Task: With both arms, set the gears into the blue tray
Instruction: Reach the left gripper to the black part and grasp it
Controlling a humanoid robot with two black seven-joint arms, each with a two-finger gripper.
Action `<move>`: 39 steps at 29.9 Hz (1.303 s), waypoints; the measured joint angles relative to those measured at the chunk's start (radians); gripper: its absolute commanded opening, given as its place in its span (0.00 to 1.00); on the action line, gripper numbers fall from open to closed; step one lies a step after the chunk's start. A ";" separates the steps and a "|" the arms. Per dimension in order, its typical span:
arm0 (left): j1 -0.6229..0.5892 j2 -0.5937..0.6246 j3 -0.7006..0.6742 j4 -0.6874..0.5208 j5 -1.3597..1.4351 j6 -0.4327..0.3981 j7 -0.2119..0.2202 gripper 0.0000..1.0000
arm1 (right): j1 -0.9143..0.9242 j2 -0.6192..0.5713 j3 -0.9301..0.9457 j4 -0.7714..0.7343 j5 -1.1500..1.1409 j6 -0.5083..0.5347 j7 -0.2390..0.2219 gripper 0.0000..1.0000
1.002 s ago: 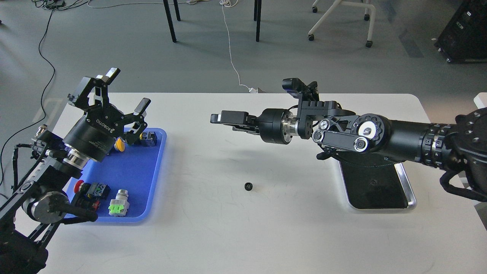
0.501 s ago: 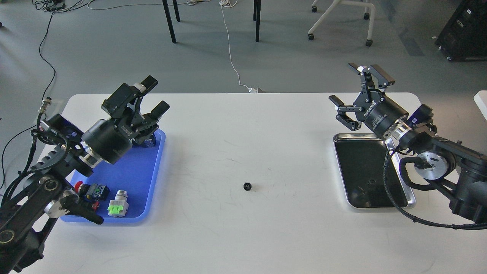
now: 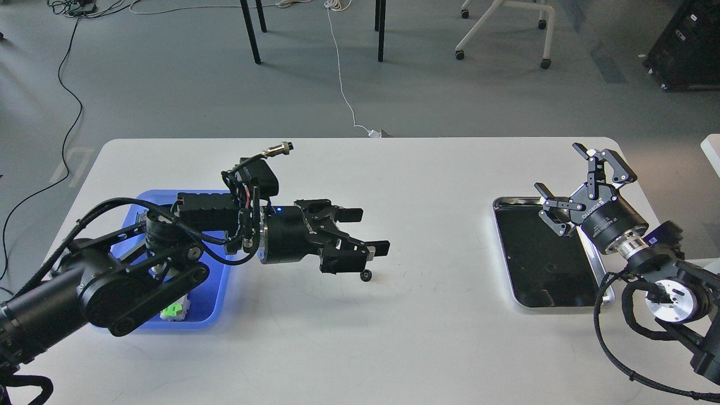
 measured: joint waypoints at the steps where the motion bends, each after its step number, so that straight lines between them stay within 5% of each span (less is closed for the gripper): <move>1: -0.016 -0.014 0.019 0.020 0.026 0.003 0.000 0.98 | -0.001 -0.004 0.000 0.000 0.000 0.000 0.000 0.98; 20: -0.093 -0.168 0.192 0.324 0.054 0.103 0.001 0.91 | -0.003 -0.042 0.003 0.016 0.001 0.000 0.000 0.98; 39: -0.056 -0.178 0.231 0.412 0.054 0.116 0.001 0.80 | -0.015 -0.074 0.008 0.030 0.001 0.000 0.000 0.98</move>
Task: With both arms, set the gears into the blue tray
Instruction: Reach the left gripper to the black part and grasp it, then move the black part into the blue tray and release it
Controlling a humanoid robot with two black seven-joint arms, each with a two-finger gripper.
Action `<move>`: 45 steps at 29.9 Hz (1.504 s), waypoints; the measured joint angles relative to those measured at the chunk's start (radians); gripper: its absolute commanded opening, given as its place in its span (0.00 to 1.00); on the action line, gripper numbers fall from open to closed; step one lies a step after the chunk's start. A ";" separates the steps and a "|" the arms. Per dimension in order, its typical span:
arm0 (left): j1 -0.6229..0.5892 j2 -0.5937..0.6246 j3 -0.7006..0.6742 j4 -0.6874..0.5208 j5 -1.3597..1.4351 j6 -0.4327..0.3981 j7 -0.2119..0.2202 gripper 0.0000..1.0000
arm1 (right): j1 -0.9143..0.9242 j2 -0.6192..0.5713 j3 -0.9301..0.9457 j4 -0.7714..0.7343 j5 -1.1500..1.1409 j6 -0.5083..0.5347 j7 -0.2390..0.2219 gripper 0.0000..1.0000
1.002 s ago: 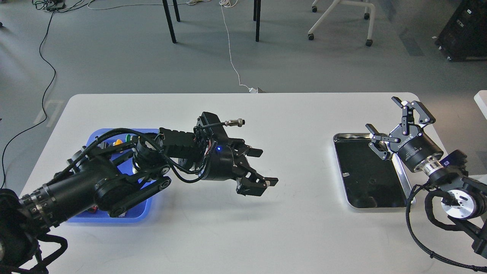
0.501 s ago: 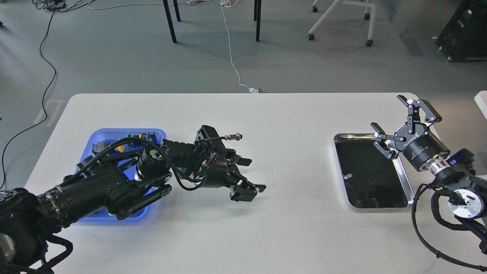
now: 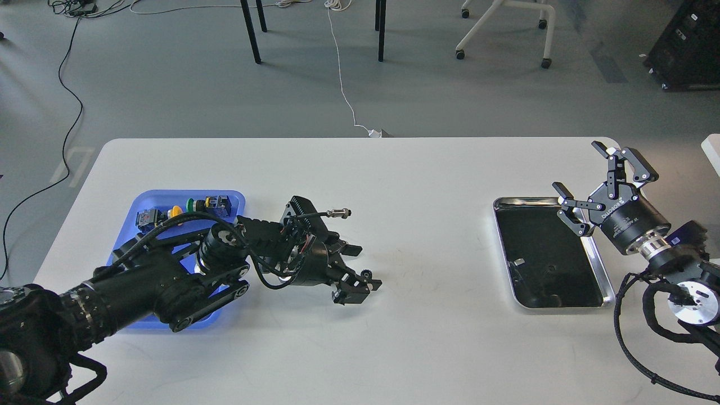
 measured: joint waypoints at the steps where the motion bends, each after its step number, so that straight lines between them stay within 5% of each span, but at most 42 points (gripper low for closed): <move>1: 0.002 0.000 0.000 0.001 0.000 0.000 0.000 0.80 | -0.001 -0.002 0.000 0.000 0.000 0.000 0.000 0.98; 8: 0.015 -0.001 -0.001 0.008 0.000 0.001 0.000 0.61 | -0.002 -0.004 0.000 0.000 0.000 0.000 0.000 0.98; 12: 0.016 0.000 -0.002 0.014 0.000 0.002 0.000 0.37 | -0.003 -0.005 0.000 0.000 0.000 0.000 0.000 0.98; 20: 0.016 0.000 -0.001 0.015 0.000 0.001 0.000 0.16 | -0.003 -0.005 0.000 0.000 0.000 0.000 0.000 0.98; 45: -0.052 0.071 -0.015 0.002 0.000 0.025 0.000 0.14 | -0.003 -0.003 0.000 -0.001 -0.001 0.000 0.000 0.98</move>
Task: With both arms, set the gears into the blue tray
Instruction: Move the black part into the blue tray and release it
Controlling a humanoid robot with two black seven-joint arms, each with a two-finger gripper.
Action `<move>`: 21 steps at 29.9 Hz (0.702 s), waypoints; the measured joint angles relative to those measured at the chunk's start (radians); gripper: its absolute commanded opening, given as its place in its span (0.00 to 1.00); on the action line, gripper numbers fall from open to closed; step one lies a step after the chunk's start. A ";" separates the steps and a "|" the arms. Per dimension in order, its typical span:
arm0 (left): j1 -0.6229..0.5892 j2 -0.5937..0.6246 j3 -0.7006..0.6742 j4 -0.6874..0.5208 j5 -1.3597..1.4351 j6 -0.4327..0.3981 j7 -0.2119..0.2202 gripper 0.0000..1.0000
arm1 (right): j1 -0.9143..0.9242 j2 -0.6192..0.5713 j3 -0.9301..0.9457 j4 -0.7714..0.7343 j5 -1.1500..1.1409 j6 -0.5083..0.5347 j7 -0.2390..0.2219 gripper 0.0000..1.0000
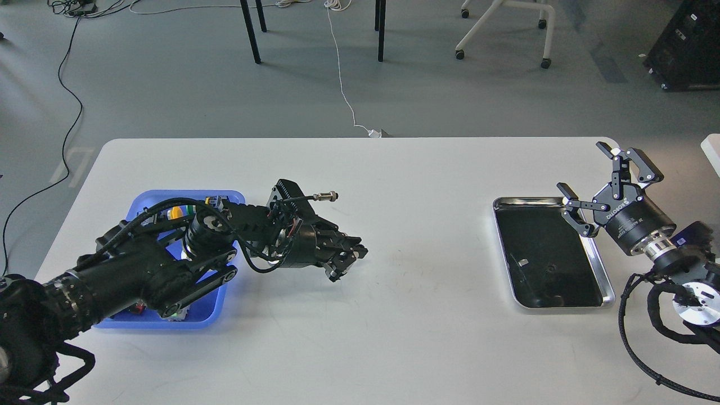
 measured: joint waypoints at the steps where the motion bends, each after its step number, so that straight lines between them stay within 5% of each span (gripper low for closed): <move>1: -0.005 0.019 0.000 -0.001 0.000 0.000 0.000 0.14 | 0.000 0.000 0.000 0.000 0.000 0.000 0.000 0.98; 21: 0.023 0.500 0.006 -0.055 0.000 -0.003 0.000 0.15 | -0.003 0.018 -0.003 -0.002 -0.004 0.000 0.000 0.98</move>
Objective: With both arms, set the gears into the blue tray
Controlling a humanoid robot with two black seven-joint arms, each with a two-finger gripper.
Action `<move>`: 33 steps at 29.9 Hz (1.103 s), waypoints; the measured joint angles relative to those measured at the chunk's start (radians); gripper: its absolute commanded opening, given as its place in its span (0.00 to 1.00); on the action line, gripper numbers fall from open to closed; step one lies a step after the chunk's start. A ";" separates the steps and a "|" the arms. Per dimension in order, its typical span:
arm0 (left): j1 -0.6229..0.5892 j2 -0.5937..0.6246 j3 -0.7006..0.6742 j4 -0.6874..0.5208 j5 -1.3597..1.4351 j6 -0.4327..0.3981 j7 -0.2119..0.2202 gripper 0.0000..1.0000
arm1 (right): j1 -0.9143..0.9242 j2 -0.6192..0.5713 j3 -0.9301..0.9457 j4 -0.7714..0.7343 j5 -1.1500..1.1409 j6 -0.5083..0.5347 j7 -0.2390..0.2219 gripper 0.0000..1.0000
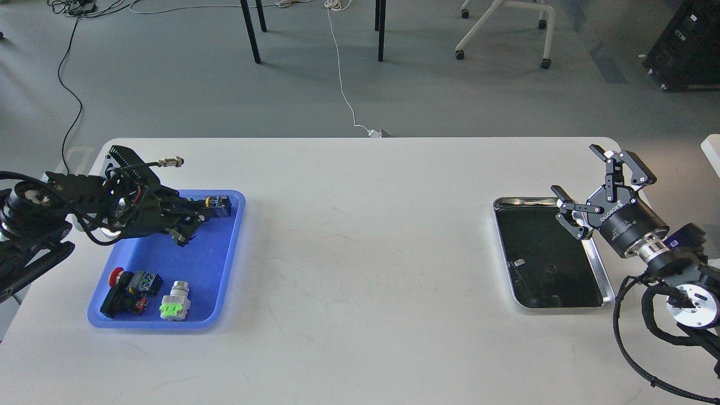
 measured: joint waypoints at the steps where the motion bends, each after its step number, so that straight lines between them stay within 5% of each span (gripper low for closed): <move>1: 0.011 0.017 -0.002 -0.006 0.000 0.000 0.000 0.15 | 0.001 0.004 0.000 -0.001 0.000 0.000 0.000 0.98; 9: 0.094 0.059 -0.018 -0.012 0.000 0.004 0.000 0.16 | 0.006 0.043 -0.002 -0.009 -0.008 0.000 0.000 0.98; 15: 0.123 0.059 -0.025 -0.008 0.000 0.004 0.000 0.26 | 0.005 0.045 -0.003 -0.007 -0.011 0.000 0.000 0.98; 16: 0.126 0.058 -0.025 -0.005 0.000 0.004 0.000 0.33 | 0.005 0.045 -0.003 -0.006 -0.011 0.000 0.000 0.98; 19: 0.129 0.058 -0.026 -0.001 0.000 0.004 0.000 0.87 | 0.004 0.045 -0.002 -0.005 -0.011 0.000 0.000 0.98; 20: 0.129 0.058 -0.028 0.000 0.000 0.004 0.000 0.90 | 0.004 0.045 -0.002 -0.005 -0.011 0.000 0.000 0.98; 33: 0.101 0.061 -0.142 -0.064 -0.058 0.013 0.000 0.96 | 0.009 0.035 -0.001 -0.001 -0.010 0.000 0.000 0.98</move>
